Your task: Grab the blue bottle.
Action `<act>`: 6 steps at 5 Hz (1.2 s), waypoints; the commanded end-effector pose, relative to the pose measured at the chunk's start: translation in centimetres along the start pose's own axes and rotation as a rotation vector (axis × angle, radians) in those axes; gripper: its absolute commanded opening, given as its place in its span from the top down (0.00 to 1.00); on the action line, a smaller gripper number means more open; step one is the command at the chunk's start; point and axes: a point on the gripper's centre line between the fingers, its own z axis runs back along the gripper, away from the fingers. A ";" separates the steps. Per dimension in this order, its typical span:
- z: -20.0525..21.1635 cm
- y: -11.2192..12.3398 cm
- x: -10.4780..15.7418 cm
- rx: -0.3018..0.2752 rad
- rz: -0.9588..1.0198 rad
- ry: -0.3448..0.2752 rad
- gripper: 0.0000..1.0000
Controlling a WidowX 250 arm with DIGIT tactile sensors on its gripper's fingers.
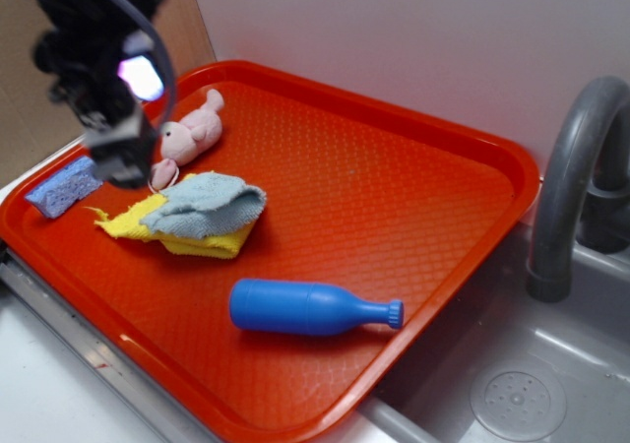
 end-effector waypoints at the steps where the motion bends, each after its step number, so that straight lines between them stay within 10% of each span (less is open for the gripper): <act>1: -3.6 -3.7 2.8 -0.063 -0.125 0.023 0.00; 5: -8.9 -6.5 2.9 -0.087 -0.275 0.127 0.00; 6: -9.6 -6.8 2.8 -0.056 -0.245 0.146 1.00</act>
